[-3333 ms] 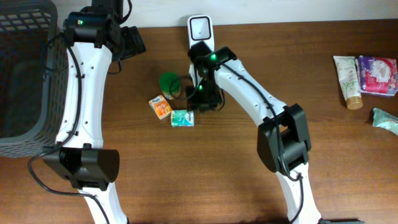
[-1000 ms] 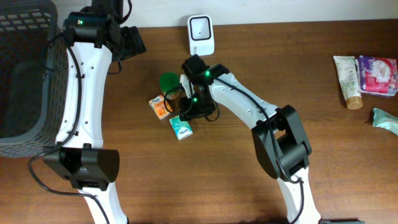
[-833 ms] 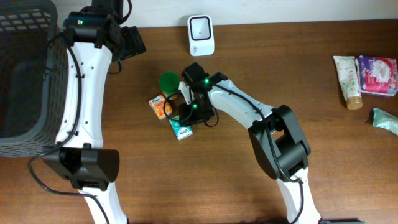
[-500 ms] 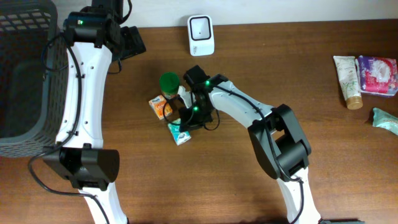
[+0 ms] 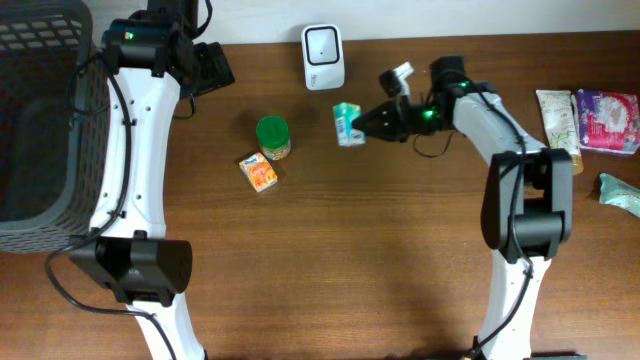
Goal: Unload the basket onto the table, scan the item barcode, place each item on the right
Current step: 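Hold the small box up at the scanner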
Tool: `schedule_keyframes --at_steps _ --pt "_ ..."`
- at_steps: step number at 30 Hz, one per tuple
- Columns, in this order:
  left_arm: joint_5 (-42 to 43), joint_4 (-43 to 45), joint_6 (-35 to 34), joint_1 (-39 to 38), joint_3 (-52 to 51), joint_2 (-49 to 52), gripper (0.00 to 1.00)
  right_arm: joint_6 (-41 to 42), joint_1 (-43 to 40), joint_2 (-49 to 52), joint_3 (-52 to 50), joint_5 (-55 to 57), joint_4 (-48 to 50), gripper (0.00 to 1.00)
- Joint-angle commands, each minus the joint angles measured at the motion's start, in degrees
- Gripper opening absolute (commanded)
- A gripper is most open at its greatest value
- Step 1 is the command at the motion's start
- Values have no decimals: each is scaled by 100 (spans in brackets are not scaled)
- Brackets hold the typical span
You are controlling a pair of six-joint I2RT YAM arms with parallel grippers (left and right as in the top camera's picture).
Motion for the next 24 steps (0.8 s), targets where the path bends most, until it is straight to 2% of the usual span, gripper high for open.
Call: schedule_keyframes --at_steps 1,4,8,24 --pt "2 -7 57 -24 -7 37 99 273 -175 -96 96 -374 481 4" --pt "2 -4 57 -24 -7 37 99 651 -197 -96 96 -374 1069 4" --pt "4 -4 57 -24 -7 37 99 691 -197 -96 96 -374 1434 4" --pt "2 -4 57 -24 -7 37 99 691 -87 -96 96 -374 1440 4"
